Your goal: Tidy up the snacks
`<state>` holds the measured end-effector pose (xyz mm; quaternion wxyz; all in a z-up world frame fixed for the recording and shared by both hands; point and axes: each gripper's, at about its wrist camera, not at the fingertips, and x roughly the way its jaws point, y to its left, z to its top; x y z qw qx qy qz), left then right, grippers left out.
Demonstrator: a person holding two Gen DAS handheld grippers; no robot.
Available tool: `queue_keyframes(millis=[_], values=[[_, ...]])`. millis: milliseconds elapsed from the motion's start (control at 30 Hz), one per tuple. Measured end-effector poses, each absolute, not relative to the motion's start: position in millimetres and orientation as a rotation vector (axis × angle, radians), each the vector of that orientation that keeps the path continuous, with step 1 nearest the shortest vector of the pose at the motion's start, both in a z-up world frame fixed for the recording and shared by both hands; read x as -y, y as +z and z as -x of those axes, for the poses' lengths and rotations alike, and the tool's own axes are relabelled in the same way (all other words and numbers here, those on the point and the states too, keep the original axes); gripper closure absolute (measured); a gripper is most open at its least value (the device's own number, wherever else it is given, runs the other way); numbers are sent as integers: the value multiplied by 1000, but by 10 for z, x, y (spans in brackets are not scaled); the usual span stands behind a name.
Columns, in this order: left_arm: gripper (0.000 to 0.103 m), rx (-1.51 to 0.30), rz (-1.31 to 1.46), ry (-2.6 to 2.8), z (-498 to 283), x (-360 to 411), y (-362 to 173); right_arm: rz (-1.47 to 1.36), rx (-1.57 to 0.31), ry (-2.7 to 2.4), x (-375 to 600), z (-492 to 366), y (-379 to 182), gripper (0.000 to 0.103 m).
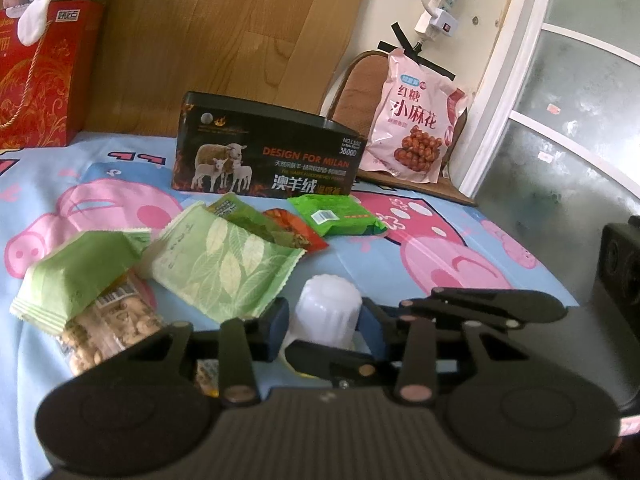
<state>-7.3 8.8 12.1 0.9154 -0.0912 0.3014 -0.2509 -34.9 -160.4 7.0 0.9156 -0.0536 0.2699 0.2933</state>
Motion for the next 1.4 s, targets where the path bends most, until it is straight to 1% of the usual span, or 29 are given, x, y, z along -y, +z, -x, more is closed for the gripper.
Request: queue_keyframes(millis=[1400], values=[[64,-625,184,-518,54,-85,113,109,-561,600,1602,368,66,63]])
